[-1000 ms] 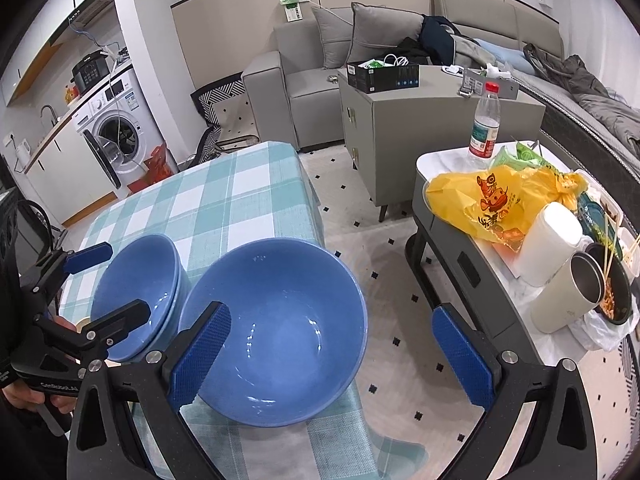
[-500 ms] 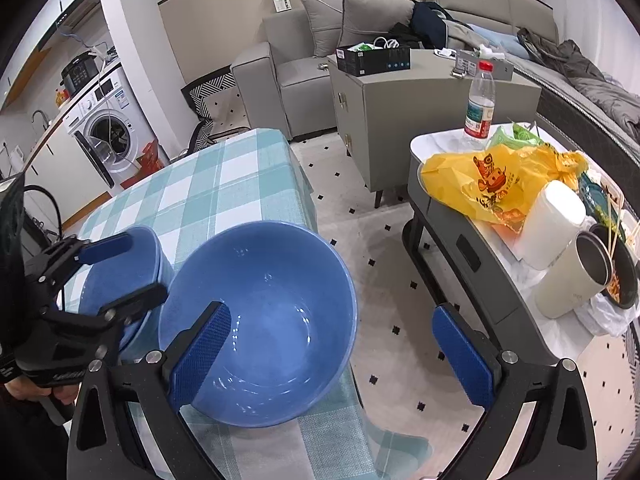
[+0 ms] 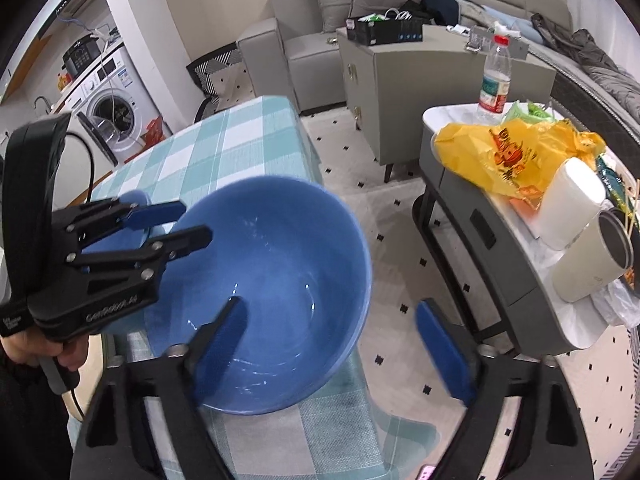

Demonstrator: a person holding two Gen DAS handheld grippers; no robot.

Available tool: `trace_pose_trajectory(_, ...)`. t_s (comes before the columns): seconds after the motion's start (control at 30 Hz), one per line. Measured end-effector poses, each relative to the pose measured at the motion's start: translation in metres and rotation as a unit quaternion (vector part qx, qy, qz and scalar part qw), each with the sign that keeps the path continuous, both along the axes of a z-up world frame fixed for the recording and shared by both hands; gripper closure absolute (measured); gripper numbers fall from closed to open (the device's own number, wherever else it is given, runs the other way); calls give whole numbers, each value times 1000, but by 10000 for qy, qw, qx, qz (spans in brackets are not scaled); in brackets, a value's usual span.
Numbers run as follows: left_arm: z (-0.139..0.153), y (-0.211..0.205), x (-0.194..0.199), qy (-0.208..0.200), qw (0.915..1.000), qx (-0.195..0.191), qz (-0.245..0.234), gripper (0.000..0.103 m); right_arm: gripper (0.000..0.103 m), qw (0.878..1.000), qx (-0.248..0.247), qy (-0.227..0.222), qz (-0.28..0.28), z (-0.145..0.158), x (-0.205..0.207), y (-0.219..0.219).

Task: Organize plates and bowls
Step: 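Close both grippers on the light-blue bowl rim, then lift the blue bowl with both grippers and carry it over the other bowl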

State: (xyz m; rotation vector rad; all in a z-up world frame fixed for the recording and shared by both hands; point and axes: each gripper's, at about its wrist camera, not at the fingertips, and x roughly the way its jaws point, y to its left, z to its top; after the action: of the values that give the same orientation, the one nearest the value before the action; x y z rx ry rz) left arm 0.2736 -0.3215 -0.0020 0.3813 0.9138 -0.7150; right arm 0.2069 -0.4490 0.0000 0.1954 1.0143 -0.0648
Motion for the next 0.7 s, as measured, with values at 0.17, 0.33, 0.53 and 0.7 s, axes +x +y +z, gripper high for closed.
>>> trace_pose_trajectory(0.17, -4, -5, 1, -8, 9998, 191, -14, 65, 30, 9999, -10, 89, 73, -8, 2, 4)
trace_pose_trajectory(0.33, -5, -7, 1, 55, 9997, 237, -86, 75, 33, 9999, -16, 97, 137, -10, 3, 5)
trace_pose_trajectory(0.53, -6, -9, 1, 32, 9995, 294, -69, 76, 38, 9998, -34, 124, 168, -10, 3, 6)
trace_pose_trajectory(0.7, -6, -12, -4, 63, 9995, 284, -157, 76, 39, 9998, 10, 141, 144, -12, 1, 2)
